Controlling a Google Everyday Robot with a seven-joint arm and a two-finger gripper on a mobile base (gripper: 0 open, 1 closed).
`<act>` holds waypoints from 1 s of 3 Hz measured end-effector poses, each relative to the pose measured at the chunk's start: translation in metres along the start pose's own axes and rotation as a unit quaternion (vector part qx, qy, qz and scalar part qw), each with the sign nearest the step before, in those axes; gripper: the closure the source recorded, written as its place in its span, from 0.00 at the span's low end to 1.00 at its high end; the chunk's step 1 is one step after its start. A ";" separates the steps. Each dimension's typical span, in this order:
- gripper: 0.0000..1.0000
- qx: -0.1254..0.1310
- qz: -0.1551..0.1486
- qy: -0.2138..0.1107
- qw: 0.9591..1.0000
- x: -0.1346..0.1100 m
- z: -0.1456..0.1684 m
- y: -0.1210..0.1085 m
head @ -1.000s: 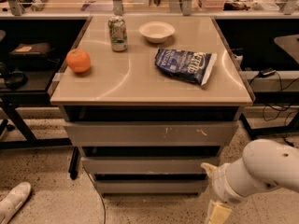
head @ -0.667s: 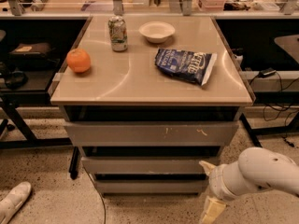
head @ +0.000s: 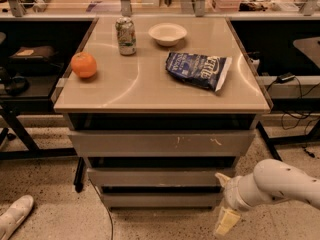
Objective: Open bottom drawer
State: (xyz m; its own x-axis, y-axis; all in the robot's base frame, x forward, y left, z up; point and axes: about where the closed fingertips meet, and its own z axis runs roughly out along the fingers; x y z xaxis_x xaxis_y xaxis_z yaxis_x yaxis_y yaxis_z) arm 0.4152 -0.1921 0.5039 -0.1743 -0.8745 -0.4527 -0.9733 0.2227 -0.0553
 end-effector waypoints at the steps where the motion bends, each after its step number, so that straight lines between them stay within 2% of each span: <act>1: 0.00 0.003 -0.005 -0.025 1.000 0.011 0.022 -0.006; 2: 0.00 0.031 -0.005 -0.069 0.997 0.041 0.061 -0.036; 3: 0.00 0.031 0.008 -0.109 0.993 0.072 0.105 -0.049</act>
Offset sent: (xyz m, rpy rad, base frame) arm 0.0630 -0.0301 -0.1772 0.2804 -0.1049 -0.0528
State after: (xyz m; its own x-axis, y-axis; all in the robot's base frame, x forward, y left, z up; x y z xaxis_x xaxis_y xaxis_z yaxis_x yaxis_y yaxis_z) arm 0.4663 -0.2213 0.3806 -0.1459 -0.7576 -0.6361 -0.9585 0.2675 -0.0987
